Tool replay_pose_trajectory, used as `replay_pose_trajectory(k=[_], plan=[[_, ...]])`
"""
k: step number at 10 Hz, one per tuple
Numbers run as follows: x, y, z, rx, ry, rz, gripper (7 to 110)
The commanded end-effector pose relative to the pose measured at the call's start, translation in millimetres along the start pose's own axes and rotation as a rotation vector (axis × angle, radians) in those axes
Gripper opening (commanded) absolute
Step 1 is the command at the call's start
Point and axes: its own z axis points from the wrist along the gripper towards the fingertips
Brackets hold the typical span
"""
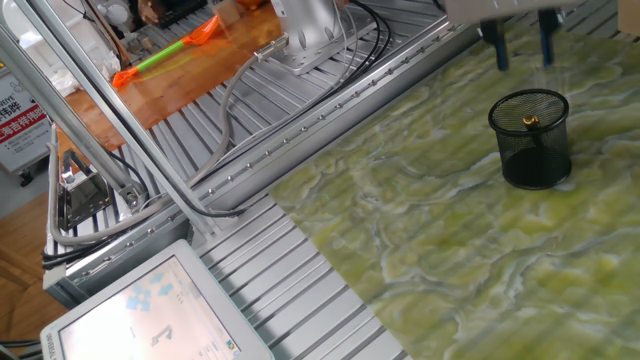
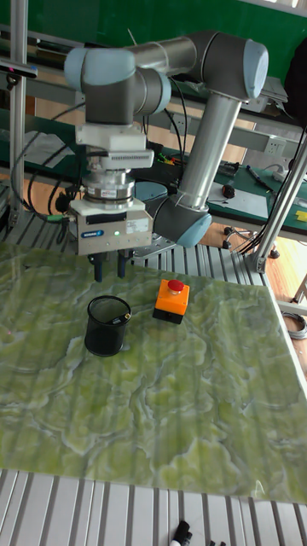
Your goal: Put the pen into the pen holder
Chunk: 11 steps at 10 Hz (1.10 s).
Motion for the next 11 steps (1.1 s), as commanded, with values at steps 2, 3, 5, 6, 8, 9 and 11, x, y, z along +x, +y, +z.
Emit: replay_pose_trajectory(k=[2,3,5,6,8,9,11], plan=[[-61.1,27,-5.9,-0.012,0.014,0.136,44],[-50.9,27,4.3,0.001,0.047,0.154,44],[-23.6,17,-7.3,0.121,0.131,0.19,7],[-20.8,21,-13.0,0.118,0.136,0.195,7],[-22.7,22,-17.2,0.12,0.122,0.21,7],[-24.9,23,-16.3,0.117,0.114,0.213,7],[-28.2,21,-13.1,0.114,0.105,0.217,7]])
